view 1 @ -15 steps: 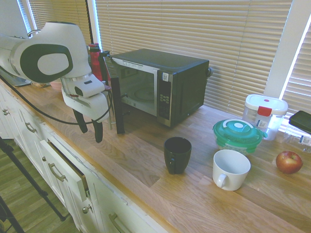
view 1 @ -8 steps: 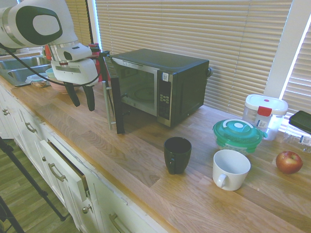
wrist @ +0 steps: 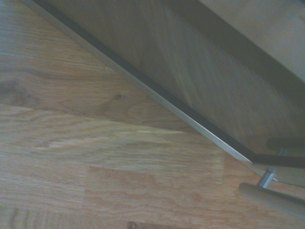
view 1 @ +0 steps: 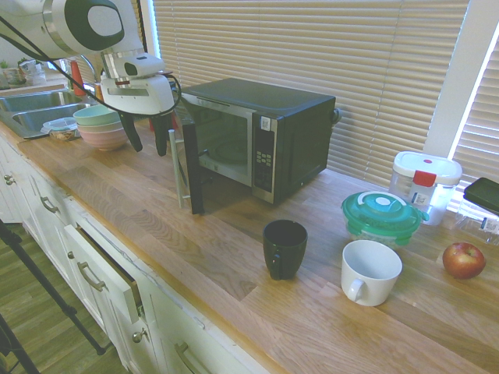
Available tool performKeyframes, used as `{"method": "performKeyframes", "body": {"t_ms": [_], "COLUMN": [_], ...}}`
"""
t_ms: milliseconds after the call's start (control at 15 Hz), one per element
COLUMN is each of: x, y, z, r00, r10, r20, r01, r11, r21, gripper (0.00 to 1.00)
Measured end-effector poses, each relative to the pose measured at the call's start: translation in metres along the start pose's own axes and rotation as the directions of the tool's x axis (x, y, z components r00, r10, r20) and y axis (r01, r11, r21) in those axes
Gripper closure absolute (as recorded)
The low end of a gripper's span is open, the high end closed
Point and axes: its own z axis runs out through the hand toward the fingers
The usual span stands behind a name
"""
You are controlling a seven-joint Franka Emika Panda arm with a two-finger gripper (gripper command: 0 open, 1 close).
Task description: Close the microwave
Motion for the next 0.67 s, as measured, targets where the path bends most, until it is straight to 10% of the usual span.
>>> {"method": "performKeyframes", "body": {"t_ms": [667], "x": [0.126], "y": [-0.062], "z": [0.029], "r00": [0.998], "r10": [0.061], "r20": [-0.013], "r01": [-0.061], "r11": [0.998], "r21": [-0.025], "gripper": [0.0]}}
